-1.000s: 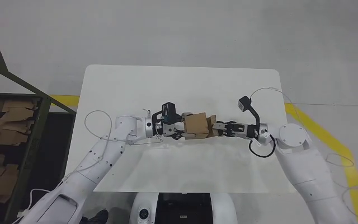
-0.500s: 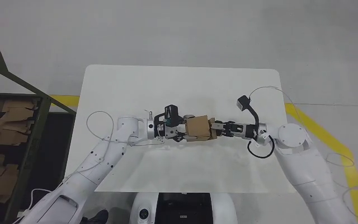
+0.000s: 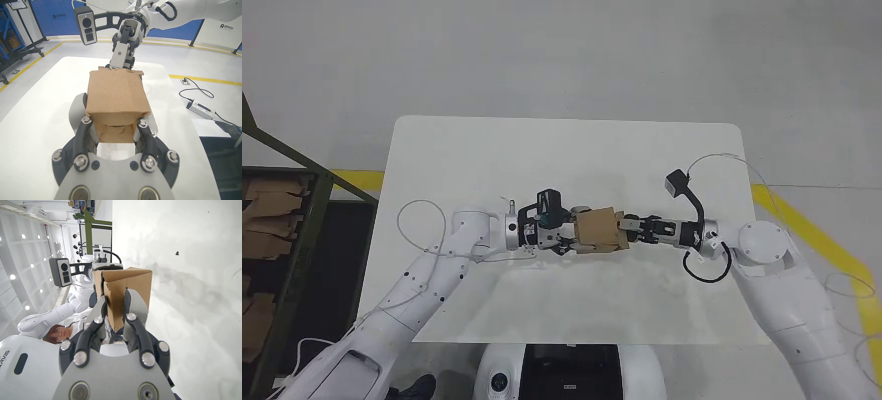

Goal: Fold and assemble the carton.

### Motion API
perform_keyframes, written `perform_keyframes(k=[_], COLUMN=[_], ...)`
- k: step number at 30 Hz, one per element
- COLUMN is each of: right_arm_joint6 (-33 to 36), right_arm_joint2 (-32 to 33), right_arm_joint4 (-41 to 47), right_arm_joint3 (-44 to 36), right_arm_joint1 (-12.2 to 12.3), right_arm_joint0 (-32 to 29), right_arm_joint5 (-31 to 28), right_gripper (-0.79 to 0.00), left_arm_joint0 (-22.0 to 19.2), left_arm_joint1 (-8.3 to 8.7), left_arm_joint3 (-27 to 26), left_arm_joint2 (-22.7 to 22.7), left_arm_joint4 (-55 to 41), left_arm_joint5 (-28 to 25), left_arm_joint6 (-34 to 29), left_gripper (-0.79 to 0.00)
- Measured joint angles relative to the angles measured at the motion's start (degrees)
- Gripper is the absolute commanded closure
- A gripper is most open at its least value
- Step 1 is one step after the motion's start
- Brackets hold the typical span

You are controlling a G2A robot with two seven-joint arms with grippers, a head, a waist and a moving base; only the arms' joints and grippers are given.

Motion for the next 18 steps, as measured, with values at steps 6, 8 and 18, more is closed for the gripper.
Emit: perform_keyframes(k=[6, 8, 18], right_arm_joint6=[-0.2, -0.2, -0.7], right_arm_joint2=[-0.2, -0.3, -1.3], right_arm_joint4=[-0.1, -0.1, -0.2], right_arm_joint3=[-0.2, -0.3, -0.1], right_arm_joint1=[0.0, 0.0, -0.1], right_arm_joint0=[0.2, 0.3, 1.0], right_arm_joint5=[0.3, 0.5, 1.1], right_gripper=[-0.154, -0.151, -0.132], left_arm_joint0=[0.2, 0.2, 0.1], left_arm_joint1=[0.03, 0.03, -0.04], left_arm_joint3=[-0.3, -0.3, -0.5], left_arm_joint2=[0.2, 0.3, 0.8], left_arm_joint4=[0.6, 0.8, 1.7], left_arm_joint5=[0.1, 0.1, 0.4], left_arm_joint6=[0.2, 0.2, 0.5], left_gripper=[-0.342, -0.342, -0.342])
